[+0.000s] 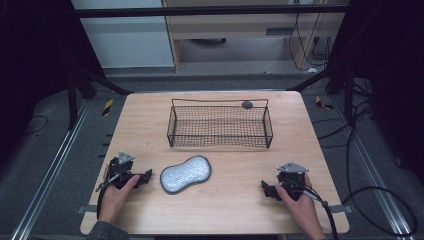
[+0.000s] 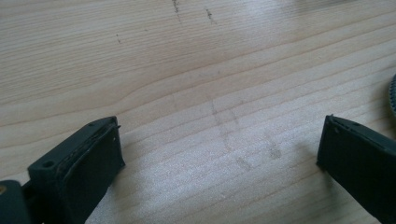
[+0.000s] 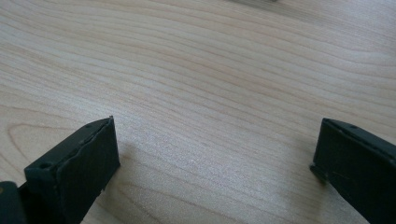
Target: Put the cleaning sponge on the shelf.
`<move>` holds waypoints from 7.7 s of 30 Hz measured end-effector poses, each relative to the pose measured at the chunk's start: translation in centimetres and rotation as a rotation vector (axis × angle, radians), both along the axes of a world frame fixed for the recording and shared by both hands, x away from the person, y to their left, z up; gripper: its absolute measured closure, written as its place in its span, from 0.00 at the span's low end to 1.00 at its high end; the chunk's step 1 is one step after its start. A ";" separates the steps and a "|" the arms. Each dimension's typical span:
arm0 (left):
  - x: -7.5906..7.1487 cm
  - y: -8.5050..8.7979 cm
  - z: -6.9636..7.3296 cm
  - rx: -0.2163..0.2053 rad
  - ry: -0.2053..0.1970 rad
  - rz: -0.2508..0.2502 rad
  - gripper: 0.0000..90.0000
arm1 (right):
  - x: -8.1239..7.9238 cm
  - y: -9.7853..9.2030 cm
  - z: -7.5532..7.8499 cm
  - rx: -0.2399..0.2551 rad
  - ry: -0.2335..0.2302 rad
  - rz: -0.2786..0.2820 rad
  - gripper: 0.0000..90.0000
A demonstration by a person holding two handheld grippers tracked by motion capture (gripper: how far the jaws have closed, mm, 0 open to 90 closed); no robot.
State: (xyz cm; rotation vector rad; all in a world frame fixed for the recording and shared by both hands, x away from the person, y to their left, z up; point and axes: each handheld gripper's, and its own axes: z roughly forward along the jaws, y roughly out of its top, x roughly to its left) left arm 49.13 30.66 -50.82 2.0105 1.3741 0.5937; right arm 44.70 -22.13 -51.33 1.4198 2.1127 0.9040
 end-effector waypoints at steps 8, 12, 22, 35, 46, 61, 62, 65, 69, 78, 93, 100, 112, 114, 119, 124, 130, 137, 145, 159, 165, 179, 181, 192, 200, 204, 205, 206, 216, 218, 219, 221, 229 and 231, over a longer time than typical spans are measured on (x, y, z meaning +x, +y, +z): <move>-0.2 -0.1 0.4 -0.009 -0.011 -0.033 0.05 | 0.0 0.0 0.0 0.000 0.001 0.004 0.00; -0.9 -0.6 1.5 -0.017 -0.055 -0.055 0.03 | 0.0 0.0 0.0 0.001 0.001 0.004 0.00; -1.5 -3.5 4.8 0.051 -0.035 -0.174 0.03 | 0.0 0.0 0.0 0.006 0.005 0.003 0.00; -1.1 -7.4 6.4 0.144 0.054 -0.338 0.03 | 0.0 0.0 0.0 0.005 0.005 0.003 0.00; -0.6 -9.9 7.5 0.193 0.104 -0.428 0.03 | 0.0 0.0 0.0 0.005 0.005 0.003 0.00; 0.7 -12.7 8.1 0.275 0.180 -0.537 0.04 | 0.0 0.0 0.0 0.005 0.005 0.003 0.00; 0.7 -12.9 8.1 0.275 0.183 -0.540 0.04 | 0.0 0.0 0.0 0.005 0.005 0.003 0.00; 0.9 -13.1 8.1 0.279 0.191 -0.549 0.04 | 0.0 0.0 0.0 0.005 0.005 0.003 0.00; 1.1 -13.5 8.0 0.284 0.194 -0.562 0.04 | 0.0 0.0 0.0 0.005 0.005 0.003 0.00; 1.3 -14.1 7.5 0.307 0.210 -0.579 0.04 | 0.0 0.0 0.0 0.005 0.005 0.003 0.00; 1.5 -15.9 6.1 0.350 0.276 -0.656 0.04 | 0.0 0.0 0.0 0.004 0.004 0.006 0.00; 2.1 -16.4 5.3 0.360 0.290 -0.661 0.04 | 0.0 0.0 0.0 0.004 0.004 0.006 0.00; 2.8 -16.4 4.1 0.356 0.307 -0.667 0.04 | 0.0 0.0 0.0 0.005 0.004 0.007 0.00; 2.9 -16.5 3.9 0.355 0.320 -0.670 0.04 | 0.0 0.0 0.0 0.005 0.004 0.007 0.00; 3.2 -16.5 3.4 0.345 0.324 -0.667 0.03 | 0.0 0.0 0.0 0.006 0.005 0.008 0.00; 3.4 -16.5 3.2 0.340 0.328 -0.669 0.01 | 0.1 -0.1 -0.1 -0.010 -0.007 0.017 0.00; 3.6 -16.4 2.9 0.327 0.339 -0.666 0.00 | 0.0 -0.1 0.0 -0.004 0.000 0.018 0.00; 3.8 -16.1 2.5 0.294 0.345 -0.656 0.00 | 0.0 -0.1 0.0 -0.007 -0.002 0.020 0.00; 3.6 -15.9 2.8 0.295 0.338 -0.655 0.05 | 0.0 -0.1 0.0 -0.007 -0.002 0.020 0.00; 2.1 -16.1 7.9 0.363 0.155 -0.699 0.05 | 0.0 -0.1 0.0 -0.007 -0.002 0.020 0.00; 1.9 -16.8 10.1 0.449 0.070 -0.723 0.05 | 0.0 -0.1 0.0 -0.007 -0.002 0.020 0.00; 3.5 -18.0 12.0 0.514 0.006 -0.720 0.05 | 0.0 0.0 0.0 0.001 0.005 0.019 0.00; 3.9 -18.2 12.1 0.529 -0.005 -0.718 0.05 | 0.0 0.0 0.0 0.001 0.004 0.019 0.00; 5.1 -18.7 13.0 0.545 -0.034 -0.710 0.05 | 0.0 0.0 0.0 0.001 0.004 0.019 0.00; 6.0 -18.9 13.6 0.563 -0.052 -0.709 0.06 | 0.0 0.0 0.0 -0.001 0.003 0.019 0.00; 6.4 -19.0 14.0 0.563 -0.063 -0.713 0.06 | 0.0 -0.1 0.0 -0.005 -0.002 0.021 0.00; 6.7 -19.1 14.2 0.567 -0.069 -0.715 0.06 | 0.0 -0.1 0.0 -0.005 0.000 0.020 0.00; 6.7 -19.1 14.2 0.567 -0.069 -0.715 0.06 | 0.0 -0.1 0.0 -0.004 0.000 0.020 0.00; 9.1 -19.4 14.7 0.586 -0.093 -0.723 0.06 | 0.1 -0.1 0.0 -0.007 -0.001 0.021 0.00; 9.5 -19.6 14.9 0.597 -0.094 -0.723 0.06 | 0.1 0.0 0.0 -0.006 0.000 0.019 0.00; 9.6 -19.6 14.9 0.597 -0.095 -0.722 0.06 | 0.1 0.0 0.0 -0.007 0.000 0.019 0.00; 9.7 -19.7 15.0 0.600 -0.095 -0.720 0.06 | 0.1 0.0 0.0 -0.006 -0.001 0.019 0.00; 10.5 -20.2 15.4 0.621 -0.096 -0.705 0.06 | 0.0 0.0 0.0 -0.006 0.000 0.019 0.00; 10.7 -20.4 15.5 0.626 -0.100 -0.705 0.06 | 0.1 0.0 0.0 -0.003 0.001 0.018 0.00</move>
